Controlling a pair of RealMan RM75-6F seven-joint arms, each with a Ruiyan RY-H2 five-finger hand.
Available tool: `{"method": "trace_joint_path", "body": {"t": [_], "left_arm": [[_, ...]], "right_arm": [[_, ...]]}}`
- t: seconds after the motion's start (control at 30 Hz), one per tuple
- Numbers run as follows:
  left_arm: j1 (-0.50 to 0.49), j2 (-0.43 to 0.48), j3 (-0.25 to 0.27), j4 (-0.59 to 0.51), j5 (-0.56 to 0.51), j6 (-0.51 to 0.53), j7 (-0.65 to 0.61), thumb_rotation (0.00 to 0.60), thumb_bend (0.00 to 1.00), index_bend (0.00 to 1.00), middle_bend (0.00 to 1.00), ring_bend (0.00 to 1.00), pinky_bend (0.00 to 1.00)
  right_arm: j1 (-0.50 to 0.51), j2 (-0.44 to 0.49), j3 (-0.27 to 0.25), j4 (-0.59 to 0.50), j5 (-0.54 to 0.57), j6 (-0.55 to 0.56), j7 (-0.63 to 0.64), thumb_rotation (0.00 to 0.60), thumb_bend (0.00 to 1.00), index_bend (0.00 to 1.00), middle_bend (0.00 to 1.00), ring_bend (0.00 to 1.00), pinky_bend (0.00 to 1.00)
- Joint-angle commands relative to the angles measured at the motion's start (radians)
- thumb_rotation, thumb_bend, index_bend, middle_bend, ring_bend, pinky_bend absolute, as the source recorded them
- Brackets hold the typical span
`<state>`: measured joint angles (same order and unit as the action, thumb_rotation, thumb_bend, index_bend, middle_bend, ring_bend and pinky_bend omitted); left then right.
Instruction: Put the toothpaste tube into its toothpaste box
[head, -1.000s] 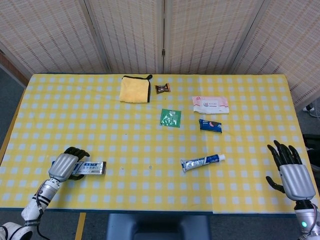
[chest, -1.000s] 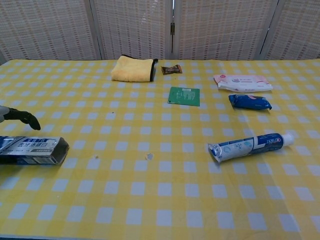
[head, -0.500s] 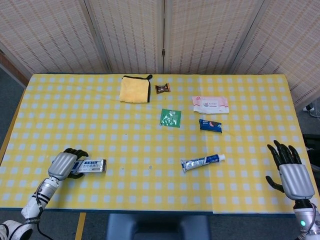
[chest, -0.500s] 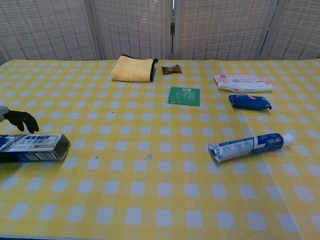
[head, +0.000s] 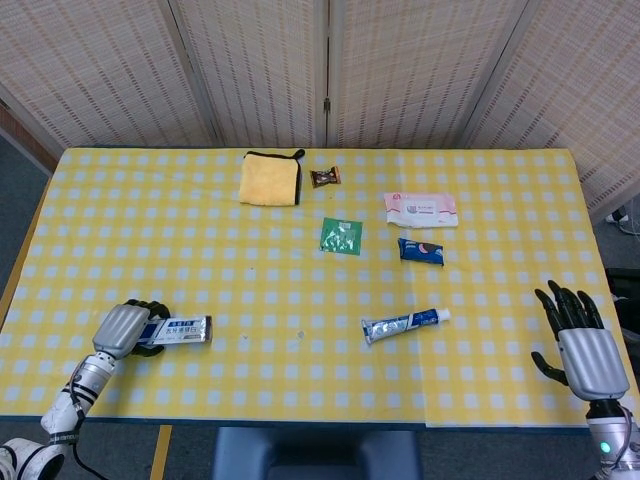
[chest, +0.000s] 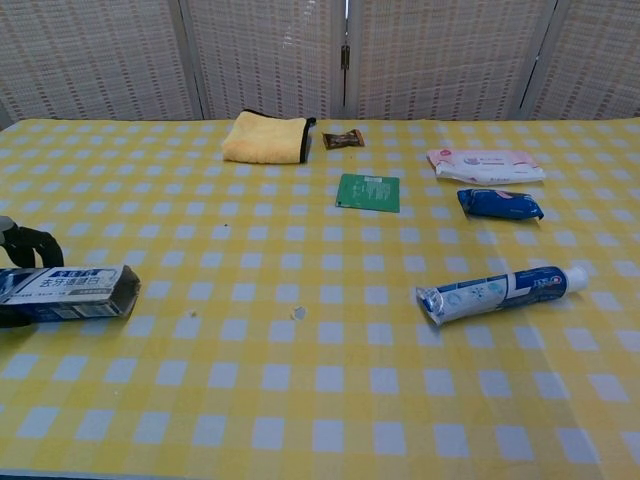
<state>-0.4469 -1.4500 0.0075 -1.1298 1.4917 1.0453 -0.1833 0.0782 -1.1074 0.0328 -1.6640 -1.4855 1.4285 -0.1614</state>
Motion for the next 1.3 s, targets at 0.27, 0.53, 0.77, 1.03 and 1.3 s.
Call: {"method": "trace_joint_path", "body": {"t": [0.27,0.53,0.77,1.03,1.3], "left_arm": [[-0.01,0.01,-0.014,-0.019,-0.042,-0.048,-0.056,0.6,0.24,0.52,0.52,0.51,0.44],[-0.01,0.014,-0.023,-0.031,-0.051,-0.04,-0.074,0.6,0.25,0.55,0.56,0.54,0.47],[0.005,0.031,-0.02,-0.08,-0.041,0.004,-0.034,0.6,0.25,0.55,0.56,0.55,0.48],[0.033,0.066,-0.005,-0.187,0.01,0.101,0.05,0.6,0.25,0.55,0.56,0.55,0.48],[0.035,0.084,0.005,-0.266,0.037,0.126,0.147,0.6,0.32,0.55,0.56,0.55,0.48]], "right_arm": [[-0.003,-0.001,-0.002,-0.002,-0.005,0.008,-0.007,0.6,0.28,0.0,0.0,0.0,0.0],[-0.002,-0.004,-0.003,-0.002,-0.005,0.005,-0.011,0.6,0.28,0.0,0.0,0.0,0.0],[0.007,-0.006,-0.003,0.01,0.0,-0.015,-0.003,0.6,0.28,0.0,0.0,0.0,0.0],[0.106,0.04,0.025,0.001,0.011,-0.147,-0.071,0.6,0.28,0.05,0.02,0.01,0.0],[0.242,0.062,0.062,-0.019,0.087,-0.355,-0.104,0.6,0.29,0.35,0.26,0.21,0.21]]}}
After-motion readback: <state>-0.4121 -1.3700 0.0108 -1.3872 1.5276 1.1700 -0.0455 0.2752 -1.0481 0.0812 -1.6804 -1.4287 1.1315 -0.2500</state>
